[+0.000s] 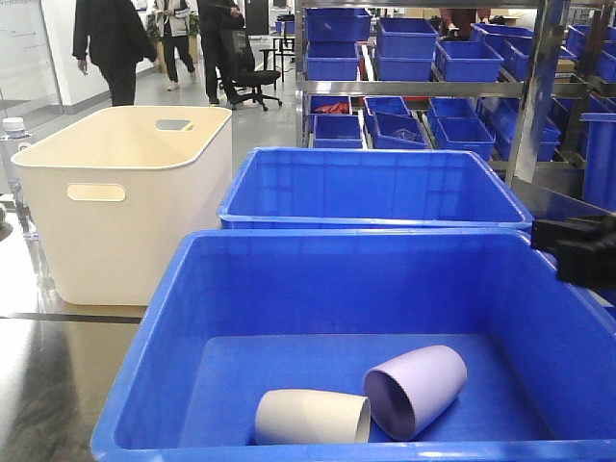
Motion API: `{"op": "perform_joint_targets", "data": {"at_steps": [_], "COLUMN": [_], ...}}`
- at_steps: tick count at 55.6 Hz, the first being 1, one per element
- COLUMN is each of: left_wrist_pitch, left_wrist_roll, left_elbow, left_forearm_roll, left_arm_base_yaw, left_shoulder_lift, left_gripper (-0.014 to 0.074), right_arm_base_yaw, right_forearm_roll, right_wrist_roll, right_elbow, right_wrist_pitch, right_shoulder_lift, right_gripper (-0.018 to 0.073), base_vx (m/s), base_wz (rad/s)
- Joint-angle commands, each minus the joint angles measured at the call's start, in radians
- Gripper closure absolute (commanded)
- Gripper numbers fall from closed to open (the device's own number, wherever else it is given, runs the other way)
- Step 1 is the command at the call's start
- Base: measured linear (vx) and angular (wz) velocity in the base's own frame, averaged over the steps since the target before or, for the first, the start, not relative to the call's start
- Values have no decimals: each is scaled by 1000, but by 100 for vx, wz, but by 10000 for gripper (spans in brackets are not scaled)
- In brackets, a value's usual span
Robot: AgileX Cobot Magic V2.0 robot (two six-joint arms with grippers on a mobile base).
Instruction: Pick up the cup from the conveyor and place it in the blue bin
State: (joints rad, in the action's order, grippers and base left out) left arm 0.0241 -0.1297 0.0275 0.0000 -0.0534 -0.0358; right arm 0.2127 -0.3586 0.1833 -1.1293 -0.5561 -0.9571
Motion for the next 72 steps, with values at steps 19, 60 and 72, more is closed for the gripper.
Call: {"op": "perform_joint_targets", "data": {"at_steps": [19,60,72], "left_wrist_pitch": [-81,-81,-81], "left_wrist_roll": [8,8,8], "left_elbow": [12,12,12], "left_forearm_roll": [-11,-11,-11], "left_arm_base_yaw": [0,0,0], "left_shoulder_lift": [-8,-8,-8], "left_gripper": [604,604,604], "right_arm_base_yaw": [18,-210,-210], "right_forearm_roll": [13,164,285], "right_wrist_roll": [-64,-171,-190], "right_elbow": [364,888,991], "right_wrist_pitch": [114,124,236], "right_shoulder_lift": [587,964,979], "right_gripper": [318,573,571], "base_vx": [0,0,0], "base_wz": [0,0,0]}}
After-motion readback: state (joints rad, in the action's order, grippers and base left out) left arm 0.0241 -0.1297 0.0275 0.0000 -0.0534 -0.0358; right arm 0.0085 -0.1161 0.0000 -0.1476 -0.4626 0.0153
